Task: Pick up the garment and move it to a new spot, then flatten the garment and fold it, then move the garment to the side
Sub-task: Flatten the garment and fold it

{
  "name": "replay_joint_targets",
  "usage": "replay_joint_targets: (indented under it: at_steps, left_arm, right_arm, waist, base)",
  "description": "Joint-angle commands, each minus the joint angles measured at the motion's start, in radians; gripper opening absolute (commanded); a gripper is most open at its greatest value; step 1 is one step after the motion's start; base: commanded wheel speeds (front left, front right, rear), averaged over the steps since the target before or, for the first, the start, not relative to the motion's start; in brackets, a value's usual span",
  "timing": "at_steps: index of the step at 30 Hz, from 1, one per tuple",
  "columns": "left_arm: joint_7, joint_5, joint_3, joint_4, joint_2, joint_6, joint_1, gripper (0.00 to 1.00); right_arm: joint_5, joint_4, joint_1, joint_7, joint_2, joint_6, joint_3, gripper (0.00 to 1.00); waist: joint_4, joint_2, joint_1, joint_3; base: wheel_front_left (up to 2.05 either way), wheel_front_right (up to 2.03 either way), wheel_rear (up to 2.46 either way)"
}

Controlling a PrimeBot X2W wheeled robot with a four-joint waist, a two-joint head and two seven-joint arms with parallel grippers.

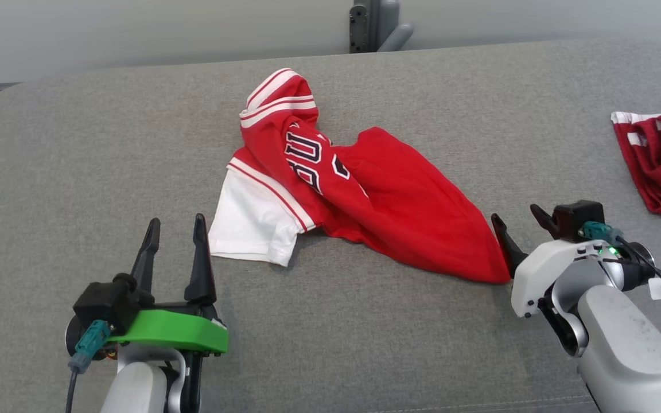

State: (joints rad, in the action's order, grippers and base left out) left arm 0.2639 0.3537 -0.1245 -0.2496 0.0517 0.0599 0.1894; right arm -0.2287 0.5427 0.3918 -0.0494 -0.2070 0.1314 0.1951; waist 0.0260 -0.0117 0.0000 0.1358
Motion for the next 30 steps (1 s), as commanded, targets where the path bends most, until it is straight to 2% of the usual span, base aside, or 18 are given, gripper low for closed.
replay_joint_targets:
  at_steps: [1, 8, 15, 16, 17, 19, 23, 30]
  left_arm:
    - [0.000, 0.009, -0.016, 0.015, -0.001, -0.012, -0.018, 1.00]
    - [0.000, 0.026, -0.077, 0.072, 0.000, -0.052, -0.044, 1.00]
    - [0.000, 0.026, -0.083, 0.095, 0.000, -0.063, -0.040, 1.00]
    - [0.000, 0.025, -0.083, 0.096, 0.000, -0.065, -0.040, 1.00]
    - [0.000, 0.025, -0.082, 0.098, 0.000, -0.067, -0.040, 1.00]
    - [0.000, 0.026, -0.080, 0.101, 0.000, -0.068, -0.040, 1.00]
    - [0.000, 0.027, -0.076, 0.104, 0.000, -0.066, -0.039, 1.00]
    - [0.000, 0.031, -0.084, 0.116, 0.000, -0.068, -0.018, 1.00]
  right_arm:
    - [-0.028, 0.035, 0.034, 0.019, -0.014, -0.002, 0.020, 1.00]
    - [-0.136, 0.231, 0.166, 0.085, -0.062, -0.002, 0.152, 1.00]
    - [-0.230, 0.370, 0.245, 0.120, -0.081, -0.002, 0.222, 1.00]
    - [-0.237, 0.385, 0.253, 0.124, -0.083, -0.002, 0.233, 0.88]
    - [-0.243, 0.396, 0.260, 0.125, -0.085, -0.002, 0.244, 0.47]
    - [-0.262, 0.416, 0.269, 0.132, -0.087, -0.002, 0.270, 0.00]
    - [-0.303, 0.433, 0.300, 0.147, -0.104, -0.002, 0.314, 0.00]
    - [-0.318, 0.493, 0.423, 0.046, -0.142, -0.002, 0.292, 0.00]
  waist:
    - [0.045, 0.0117, 0.0000, 0.007]
    - [0.123, 0.0117, 0.0000, 0.031]
    - [0.172, 0.0117, 0.0000, 0.054]
    - [0.176, 0.0117, 0.0000, 0.056]
    - [0.179, 0.0117, 0.0000, 0.058]
    - [0.183, 0.0117, 0.0000, 0.062]
    - [0.186, 0.0117, 0.0000, 0.073]
    - [0.194, 0.0117, 0.0000, 0.103]
  base:
    - [0.00, 0.00, 0.00]
    - [0.00, 0.00, 0.00]
    - [0.00, 0.00, 0.00]
    - [0.00, 0.00, 0.00]
    - [0.00, 0.00, 0.00]
    - [0.00, 0.00, 0.00]
    - [0.00, 0.00, 0.00]
    - [0.00, 0.00, 0.00]
